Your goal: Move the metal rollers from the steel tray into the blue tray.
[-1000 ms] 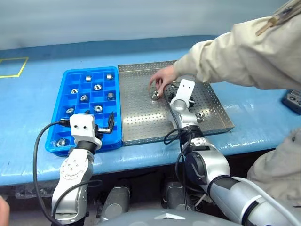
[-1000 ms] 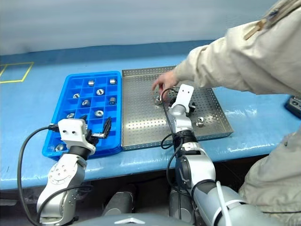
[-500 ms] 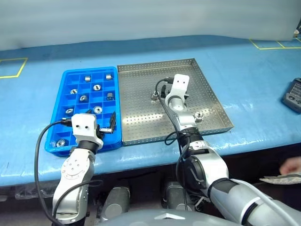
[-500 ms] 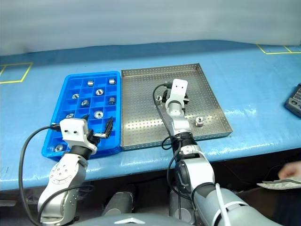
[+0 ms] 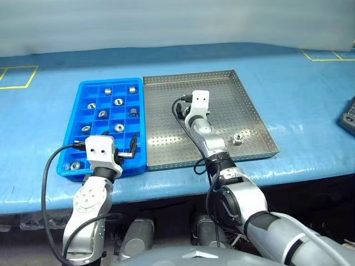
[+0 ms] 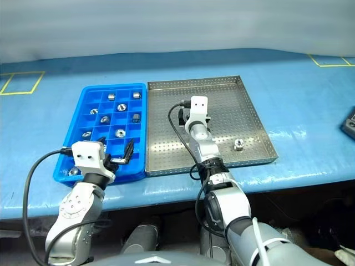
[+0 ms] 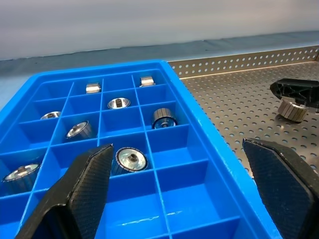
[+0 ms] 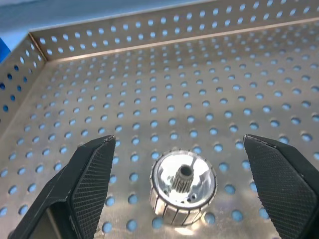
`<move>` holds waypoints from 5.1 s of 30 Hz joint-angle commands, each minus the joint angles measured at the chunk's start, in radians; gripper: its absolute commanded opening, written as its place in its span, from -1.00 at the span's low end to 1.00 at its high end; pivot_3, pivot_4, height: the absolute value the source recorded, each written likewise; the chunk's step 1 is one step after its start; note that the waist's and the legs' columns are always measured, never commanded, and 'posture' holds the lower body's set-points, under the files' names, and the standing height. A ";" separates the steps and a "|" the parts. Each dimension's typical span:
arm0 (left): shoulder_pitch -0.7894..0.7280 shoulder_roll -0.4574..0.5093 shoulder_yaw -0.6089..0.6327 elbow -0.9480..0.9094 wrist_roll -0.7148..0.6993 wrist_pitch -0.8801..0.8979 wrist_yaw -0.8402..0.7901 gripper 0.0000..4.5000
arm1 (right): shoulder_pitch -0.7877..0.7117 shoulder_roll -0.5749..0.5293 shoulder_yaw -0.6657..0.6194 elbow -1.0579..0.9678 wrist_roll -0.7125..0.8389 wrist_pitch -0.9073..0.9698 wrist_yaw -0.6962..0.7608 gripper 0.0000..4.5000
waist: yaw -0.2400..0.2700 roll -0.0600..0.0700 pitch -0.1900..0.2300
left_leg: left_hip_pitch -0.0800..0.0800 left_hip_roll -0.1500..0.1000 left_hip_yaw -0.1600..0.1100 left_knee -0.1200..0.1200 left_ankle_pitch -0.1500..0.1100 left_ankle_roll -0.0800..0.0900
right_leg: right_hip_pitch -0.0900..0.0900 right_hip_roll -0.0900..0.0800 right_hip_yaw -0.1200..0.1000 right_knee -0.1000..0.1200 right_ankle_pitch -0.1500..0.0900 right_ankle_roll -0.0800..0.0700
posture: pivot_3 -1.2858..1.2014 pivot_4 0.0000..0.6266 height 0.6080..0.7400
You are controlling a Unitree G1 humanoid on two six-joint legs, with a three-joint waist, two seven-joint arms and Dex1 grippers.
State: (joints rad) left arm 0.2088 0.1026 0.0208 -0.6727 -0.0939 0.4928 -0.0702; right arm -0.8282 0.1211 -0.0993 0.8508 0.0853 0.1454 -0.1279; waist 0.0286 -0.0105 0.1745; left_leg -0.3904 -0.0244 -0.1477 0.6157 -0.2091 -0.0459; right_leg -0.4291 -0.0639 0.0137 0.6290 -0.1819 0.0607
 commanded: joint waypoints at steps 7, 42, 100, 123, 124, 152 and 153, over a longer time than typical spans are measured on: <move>-0.003 -0.002 -0.002 -0.069 0.000 -0.013 0.010 1.00 | -0.025 0.006 0.003 -0.006 0.004 0.041 0.019 0.38 | 0.010 0.000 0.000 | 0.000 0.000 0.000 0.000 0.000 0.000 | 0.000 0.000 0.000 0.000 0.000 0.000 | 0.26 -0.52 1.00; 0.130 -0.016 0.108 -0.099 -0.057 -0.119 0.011 1.00 | 0.159 -0.079 0.523 -0.773 0.014 0.628 0.578 -0.24 | 0.058 0.000 0.000 | -0.003 0.000 -0.001 0.002 0.000 0.000 | -0.001 0.000 -0.001 0.000 0.000 0.000 | 0.29 -0.52 1.00; -0.050 0.020 0.037 0.058 -0.085 -0.063 -0.044 1.00 | 0.576 -0.070 0.019 -1.297 -0.188 0.849 -0.073 0.97 | -0.040 0.001 -0.001 | -0.004 0.000 0.000 0.004 0.000 0.000 | -0.001 0.000 -0.001 -0.001 0.000 0.001 | 0.10 -0.52 1.00; -0.049 0.029 0.036 0.056 -0.084 -0.065 -0.045 1.00 | 0.571 -0.076 0.047 -1.266 -0.190 0.846 -0.060 0.97 | -0.039 0.001 -0.001 | -0.004 0.000 0.000 0.004 -0.001 0.000 | -0.001 -0.001 -0.001 -0.001 0.000 0.001 | 0.11 -0.52 1.00; -0.050 0.030 0.036 0.056 -0.083 -0.065 -0.045 1.00 | 0.571 -0.076 0.049 -1.264 -0.190 0.845 -0.059 0.97 | -0.039 0.001 -0.001 | -0.004 0.000 0.000 0.004 -0.001 0.000 | -0.001 -0.001 -0.001 -0.001 0.000 0.001 | 0.11 -0.52 1.00; -0.012 0.029 0.047 0.051 -0.075 -0.092 -0.039 1.00 | 0.500 -0.083 0.143 -1.196 -0.197 0.792 0.000 0.97 | -0.039 0.001 -0.001 | -0.004 0.000 0.000 0.004 -0.001 0.000 | -0.001 -0.001 -0.001 -0.001 0.000 0.001 | 0.16 -0.52 1.00; -0.007 0.028 0.049 0.048 -0.074 -0.094 -0.038 1.00 | 0.482 -0.081 0.152 -1.175 -0.196 0.777 0.006 0.97 | -0.037 0.001 -0.001 | -0.004 0.000 0.000 0.004 -0.001 0.000 | -0.001 -0.001 -0.001 -0.001 0.000 0.001 | 0.17 -0.52 1.00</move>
State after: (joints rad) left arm 0.1964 0.1255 0.0582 -0.5913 -0.1702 0.4249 -0.1095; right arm -0.3155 0.0398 0.0319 -0.3263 -0.1112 0.9620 -0.1308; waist -0.0086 -0.0098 0.1740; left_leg -0.3942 -0.0240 -0.1482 0.6199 -0.2097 -0.0456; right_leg -0.4298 -0.0645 0.0125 0.6281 -0.1817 0.0618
